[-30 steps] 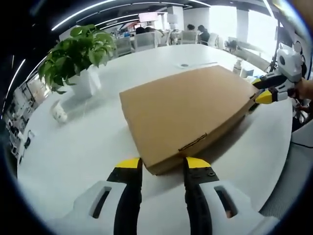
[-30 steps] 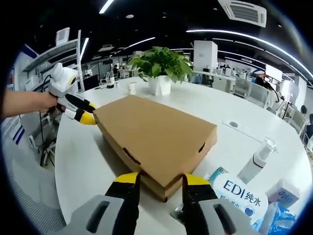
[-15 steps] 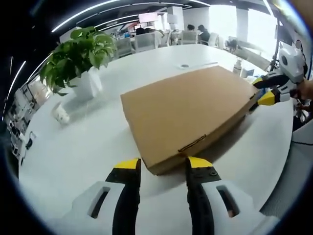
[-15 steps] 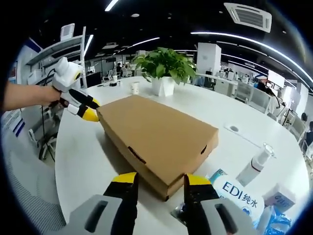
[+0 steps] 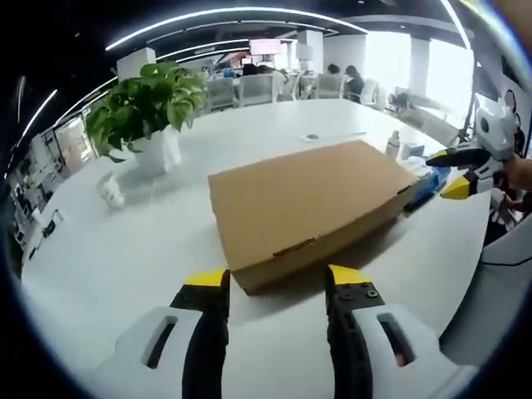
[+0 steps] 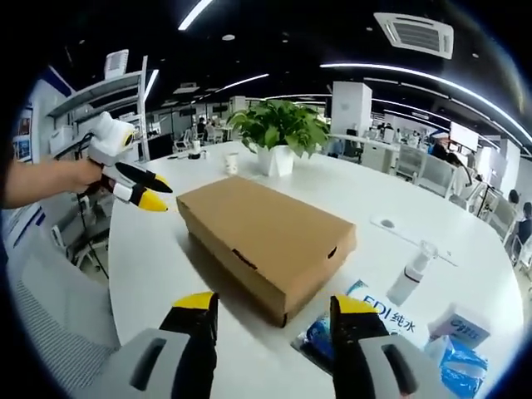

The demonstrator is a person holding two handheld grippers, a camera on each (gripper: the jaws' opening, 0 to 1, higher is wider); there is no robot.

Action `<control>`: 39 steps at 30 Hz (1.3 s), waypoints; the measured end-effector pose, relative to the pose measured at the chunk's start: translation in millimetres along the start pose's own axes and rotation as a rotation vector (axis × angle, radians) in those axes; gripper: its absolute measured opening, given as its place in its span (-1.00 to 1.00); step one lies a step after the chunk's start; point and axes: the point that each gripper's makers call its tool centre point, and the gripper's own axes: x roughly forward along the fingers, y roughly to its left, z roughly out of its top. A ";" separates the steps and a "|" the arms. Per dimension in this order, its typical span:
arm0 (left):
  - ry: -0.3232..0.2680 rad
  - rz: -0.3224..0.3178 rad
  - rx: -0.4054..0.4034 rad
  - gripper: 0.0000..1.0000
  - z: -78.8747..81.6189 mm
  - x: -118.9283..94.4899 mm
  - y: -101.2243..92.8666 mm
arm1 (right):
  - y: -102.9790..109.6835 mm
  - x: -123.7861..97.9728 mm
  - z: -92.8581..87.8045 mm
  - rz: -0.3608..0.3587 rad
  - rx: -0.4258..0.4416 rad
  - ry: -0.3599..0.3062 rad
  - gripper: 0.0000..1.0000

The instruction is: Operate the shoe box by opening the lid, removing the specified soft item, and placing it in the target area until the item is outside and the box remains undamaged.

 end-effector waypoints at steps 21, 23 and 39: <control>-0.137 -0.147 0.008 0.43 0.4 -52.6 -82.0 | -20.3 -98.4 -46.4 -0.133 0.014 -0.013 0.65; -0.135 -0.147 0.026 0.48 -3.9 -56.4 -84.9 | -23.8 -108.1 -55.1 -0.158 0.032 -0.010 0.70; -0.184 -0.116 0.036 0.98 -20.3 -85.1 -98.6 | -31.7 -161.7 -75.9 -0.258 0.082 -0.019 0.99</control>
